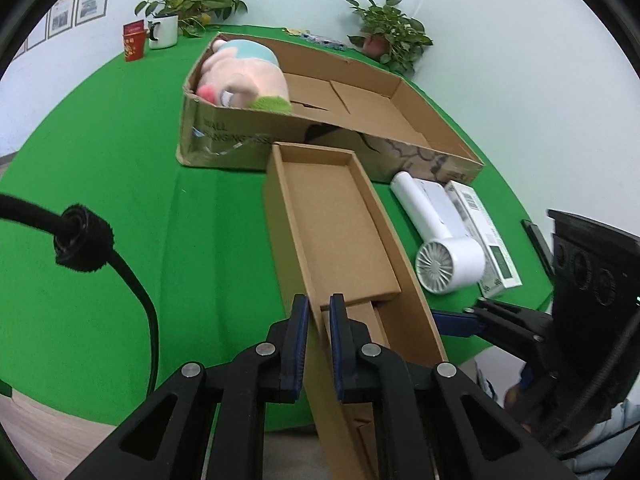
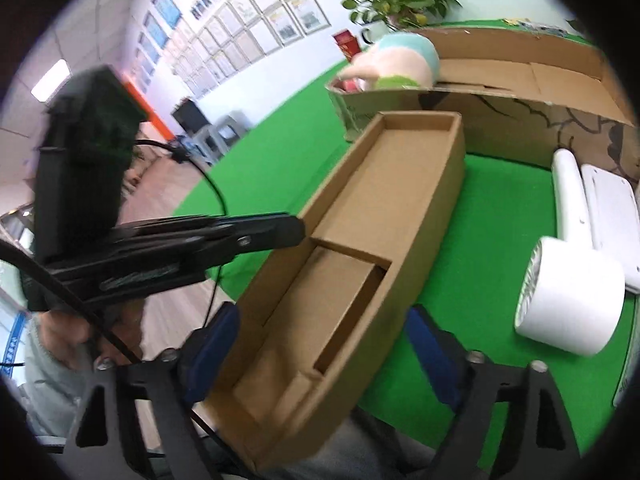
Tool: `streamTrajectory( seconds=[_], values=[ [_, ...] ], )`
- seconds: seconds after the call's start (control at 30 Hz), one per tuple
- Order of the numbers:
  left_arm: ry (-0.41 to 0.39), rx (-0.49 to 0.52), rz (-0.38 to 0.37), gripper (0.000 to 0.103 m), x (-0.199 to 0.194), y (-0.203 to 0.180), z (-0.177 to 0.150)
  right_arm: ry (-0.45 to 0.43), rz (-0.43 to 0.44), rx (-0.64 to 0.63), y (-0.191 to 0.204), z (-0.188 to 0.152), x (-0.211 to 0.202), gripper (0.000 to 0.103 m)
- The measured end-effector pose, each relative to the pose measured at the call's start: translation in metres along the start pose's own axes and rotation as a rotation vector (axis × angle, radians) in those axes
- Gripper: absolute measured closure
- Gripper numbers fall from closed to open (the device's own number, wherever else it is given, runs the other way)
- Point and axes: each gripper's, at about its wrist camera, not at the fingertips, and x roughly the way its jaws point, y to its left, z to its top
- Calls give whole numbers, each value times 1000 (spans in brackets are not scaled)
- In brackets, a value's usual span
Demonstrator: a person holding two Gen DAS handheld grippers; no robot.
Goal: Organize objects
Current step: 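Lift the narrow cardboard tray with the left gripper toward the large box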
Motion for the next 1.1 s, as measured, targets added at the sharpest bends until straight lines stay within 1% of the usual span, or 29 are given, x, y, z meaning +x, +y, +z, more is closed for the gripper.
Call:
streamTrajectory(
  seconds=[0.07,0.1,0.13,0.17,0.2,0.3,0.4,0.47,0.53,0.67,0.8,0.87,1.0,1.1],
  values=[
    [9,12,3,95,0,-6,-2,-9,-46,13,-4,-2,-5,37],
    [10,11,7,95,2,-13,-2,-13,-86,20,-7,-5,-5,51],
    [10,7,6,95,3,-18,-2,-17,-132,28,-11,-6,-8,71],
    [10,3,0,95,6,-22,-2,-19,-171,38,-15,-8,-11,80],
    [9,6,-7,95,9,-26,-1,-24,-179,53,-20,-10,-16,84],
    [15,20,-16,94,16,-37,0,-43,-228,45,-21,-17,-26,86],
    [3,34,12,94,18,-44,-3,-69,-243,39,-18,-23,-27,86],
    [-4,24,16,94,18,-44,-5,-72,-249,33,-18,-23,-27,86],
    [-7,13,20,91,21,-41,-5,-71,-261,24,-18,-17,-22,88],
    [-26,-1,49,92,22,-37,-1,-72,-301,-14,-16,-5,-13,90],
    [-40,-26,44,93,21,-31,2,-68,-322,-33,-17,4,-4,90],
    [-60,-13,41,94,16,-34,3,-75,-314,-19,-18,2,-6,90],
    [-98,35,24,94,4,-41,8,-99,-245,64,-26,0,-13,90],
    [-121,65,30,93,1,-49,18,-118,-246,64,-27,4,-15,90]
  ],
)
